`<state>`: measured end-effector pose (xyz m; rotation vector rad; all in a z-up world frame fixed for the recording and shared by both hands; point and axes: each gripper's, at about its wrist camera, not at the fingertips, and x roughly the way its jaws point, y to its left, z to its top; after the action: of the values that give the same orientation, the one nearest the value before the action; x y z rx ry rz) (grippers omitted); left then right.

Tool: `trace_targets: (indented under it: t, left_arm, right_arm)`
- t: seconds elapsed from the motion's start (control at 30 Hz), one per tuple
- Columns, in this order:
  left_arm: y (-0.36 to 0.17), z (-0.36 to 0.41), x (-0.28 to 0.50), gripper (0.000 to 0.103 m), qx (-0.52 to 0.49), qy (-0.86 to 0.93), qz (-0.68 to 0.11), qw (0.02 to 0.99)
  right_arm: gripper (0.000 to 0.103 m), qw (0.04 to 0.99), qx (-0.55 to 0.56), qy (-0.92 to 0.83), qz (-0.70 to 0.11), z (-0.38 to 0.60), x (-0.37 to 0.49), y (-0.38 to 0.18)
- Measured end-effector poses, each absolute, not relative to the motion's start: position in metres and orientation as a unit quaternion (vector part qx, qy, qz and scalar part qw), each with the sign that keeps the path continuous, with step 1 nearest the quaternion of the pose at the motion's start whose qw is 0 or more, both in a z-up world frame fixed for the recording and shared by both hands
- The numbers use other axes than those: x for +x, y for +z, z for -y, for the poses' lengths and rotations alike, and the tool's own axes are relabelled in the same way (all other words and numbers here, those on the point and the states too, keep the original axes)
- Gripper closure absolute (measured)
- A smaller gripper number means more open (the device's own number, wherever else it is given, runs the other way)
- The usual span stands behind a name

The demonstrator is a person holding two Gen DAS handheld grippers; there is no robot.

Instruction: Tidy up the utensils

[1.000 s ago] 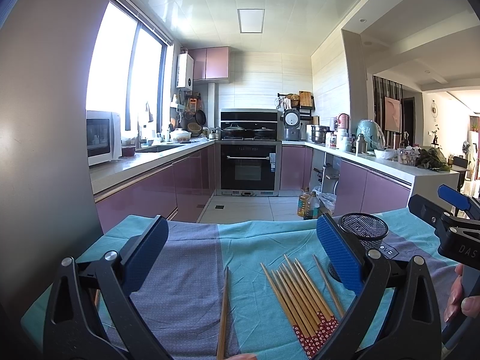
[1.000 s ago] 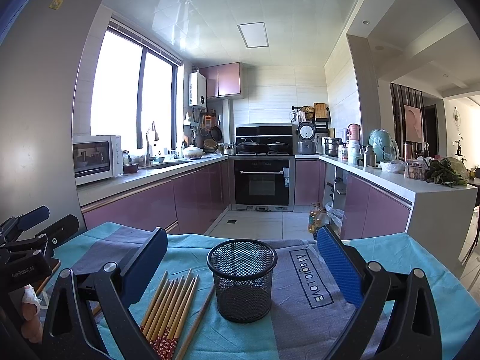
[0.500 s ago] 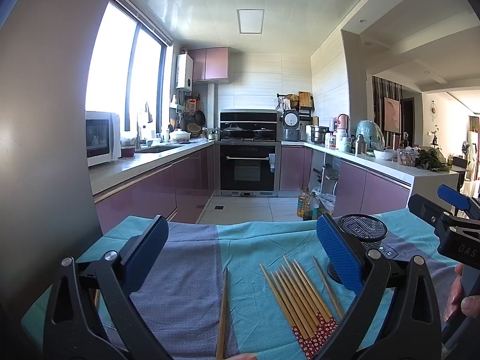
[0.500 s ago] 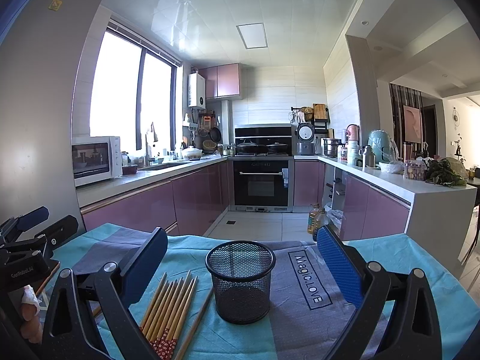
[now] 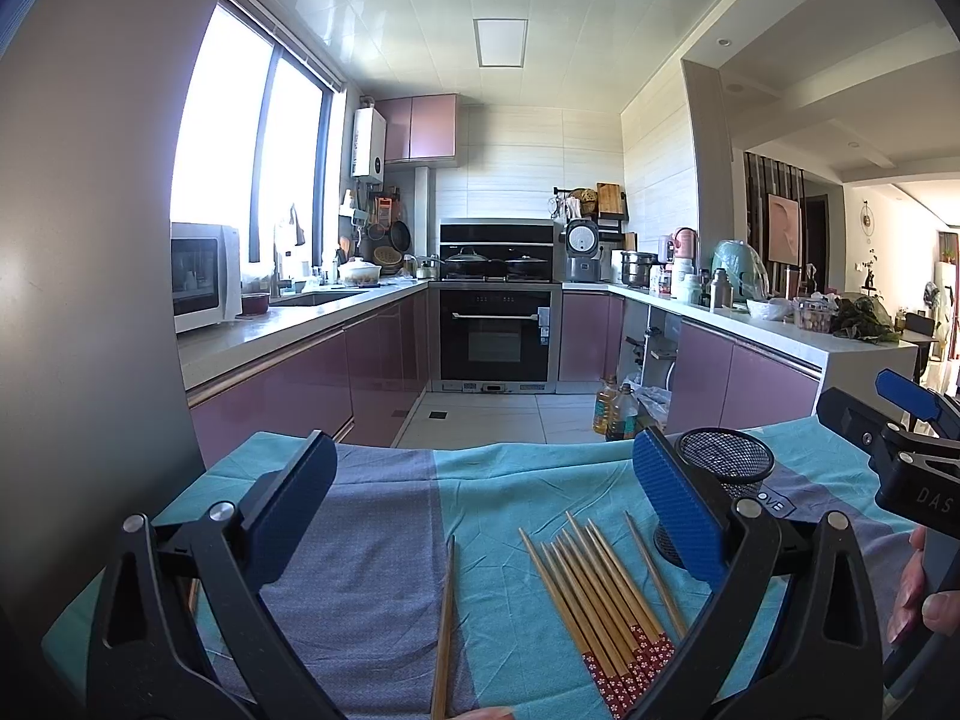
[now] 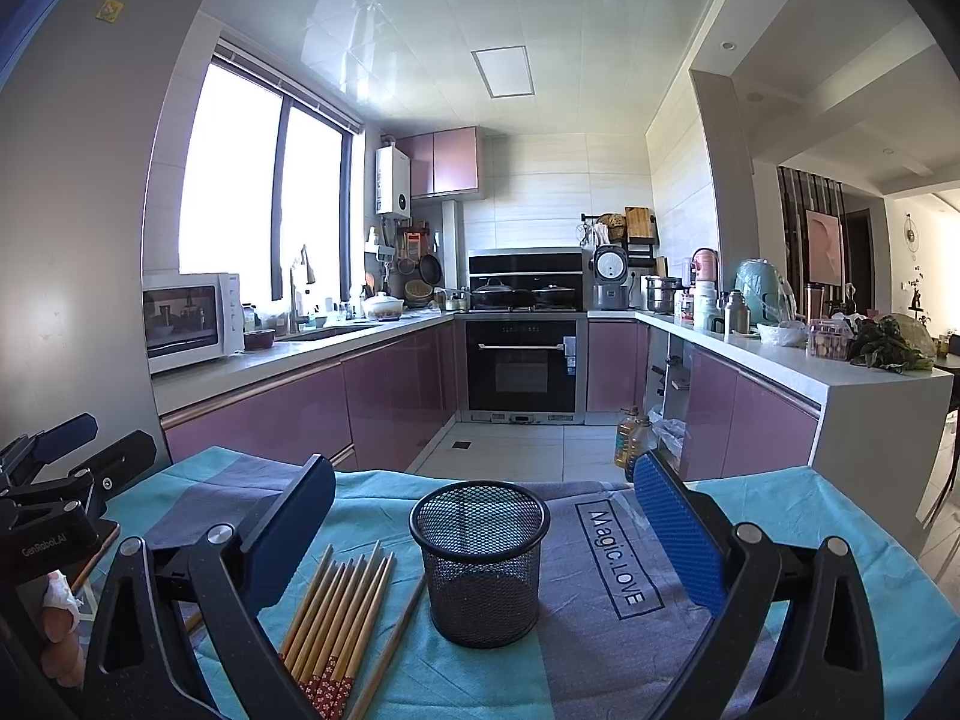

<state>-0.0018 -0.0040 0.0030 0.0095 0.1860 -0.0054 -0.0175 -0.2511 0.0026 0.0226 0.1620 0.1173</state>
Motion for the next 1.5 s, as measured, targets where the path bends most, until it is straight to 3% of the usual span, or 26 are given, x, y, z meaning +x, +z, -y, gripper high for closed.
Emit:
trace_targets:
  t: [1.17,1.5]
  left_arm:
    - [-0.003,0.01,0.007,0.006,0.01,-0.009,-0.106,0.994]
    - [-0.019,-0.006,0.029,0.006,0.013,-0.021,-0.176,0.984]
  right_arm:
    - [0.006,0.994,0.019,0.063,-0.092,0.257,-0.015,-0.001]
    - [0.006,0.976,0.01,0.115,-0.183,0.247,0.004,-0.027]
